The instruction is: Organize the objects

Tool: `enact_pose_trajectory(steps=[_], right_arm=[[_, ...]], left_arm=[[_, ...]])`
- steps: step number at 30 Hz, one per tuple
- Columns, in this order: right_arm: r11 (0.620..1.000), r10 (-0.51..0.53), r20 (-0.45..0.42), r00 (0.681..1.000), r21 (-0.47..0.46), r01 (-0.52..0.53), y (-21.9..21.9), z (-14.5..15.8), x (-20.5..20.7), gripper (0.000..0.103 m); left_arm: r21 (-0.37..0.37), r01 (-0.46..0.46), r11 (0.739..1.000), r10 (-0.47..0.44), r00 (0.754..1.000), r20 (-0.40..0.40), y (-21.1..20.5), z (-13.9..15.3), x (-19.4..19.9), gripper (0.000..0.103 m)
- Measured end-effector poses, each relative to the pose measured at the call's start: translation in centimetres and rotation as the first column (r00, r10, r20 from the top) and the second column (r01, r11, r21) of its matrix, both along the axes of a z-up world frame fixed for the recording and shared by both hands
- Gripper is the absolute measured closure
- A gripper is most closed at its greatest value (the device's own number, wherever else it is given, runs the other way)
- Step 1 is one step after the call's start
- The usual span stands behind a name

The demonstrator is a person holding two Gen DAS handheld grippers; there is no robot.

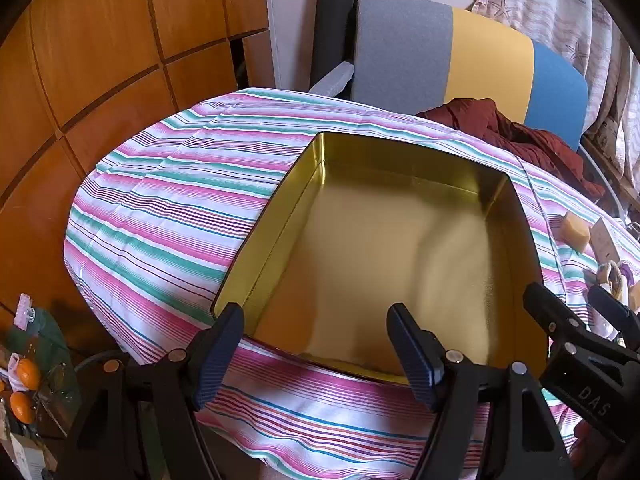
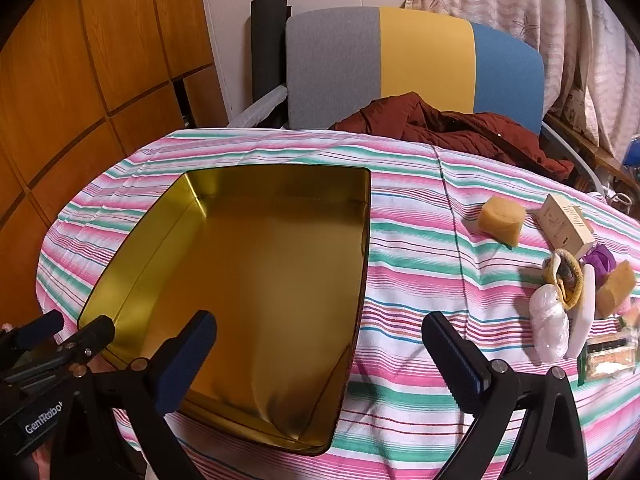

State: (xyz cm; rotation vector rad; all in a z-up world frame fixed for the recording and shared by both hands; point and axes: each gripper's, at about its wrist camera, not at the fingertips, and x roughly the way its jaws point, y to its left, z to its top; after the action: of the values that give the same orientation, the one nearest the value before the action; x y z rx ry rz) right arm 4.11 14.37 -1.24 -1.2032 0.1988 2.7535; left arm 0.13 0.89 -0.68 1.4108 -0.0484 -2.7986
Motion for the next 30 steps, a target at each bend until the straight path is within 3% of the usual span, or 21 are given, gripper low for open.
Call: enact_pose_trajectory(steps=[13,17,20,25,28,30], right_arm=[[0.999,-0.004,-0.015,1.0,0.032,0.004,1.9,0.8,0.8,0.0],[0.999,-0.01,-0.033,0.999,0.035,0.012,3.7,1.5,1.5,0.0],[0.998,0.019,-0.071,0.997,0.054,-0.015,5.1,2.2,2.4,0.0],[0.997,0.014,-0.109,0.994,0.075,-0.006,8.0,2.5,4.7,0.0],[0.997,-0.014,-0.118,0.993,0.067,0.022,10.5,1.9,6.3,0.0],[0.998,-0.04,-0.123,0.992,0.049,0.046,12.3,1.4,7.5,0.0]], left_arm=[[0.015,0.03,0.999,-0.03,1.0,0.001,0.9,0.0,0.4,0.028],[0.083,0.081,0.993,-0.083,0.996,0.02,1.6,-0.6,0.7,0.028],[0.233,0.145,0.962,-0.158,0.987,0.04,2.0,-1.4,0.8,0.028],[0.47,0.16,0.868,-0.214,0.975,0.064,3.0,-2.4,1.1,0.028],[0.525,0.165,0.835,-0.235,0.969,0.07,4.2,-2.5,1.4,0.028],[0.505,0.18,0.844,-0.253,0.964,0.079,5.3,-2.2,1.5,0.028]])
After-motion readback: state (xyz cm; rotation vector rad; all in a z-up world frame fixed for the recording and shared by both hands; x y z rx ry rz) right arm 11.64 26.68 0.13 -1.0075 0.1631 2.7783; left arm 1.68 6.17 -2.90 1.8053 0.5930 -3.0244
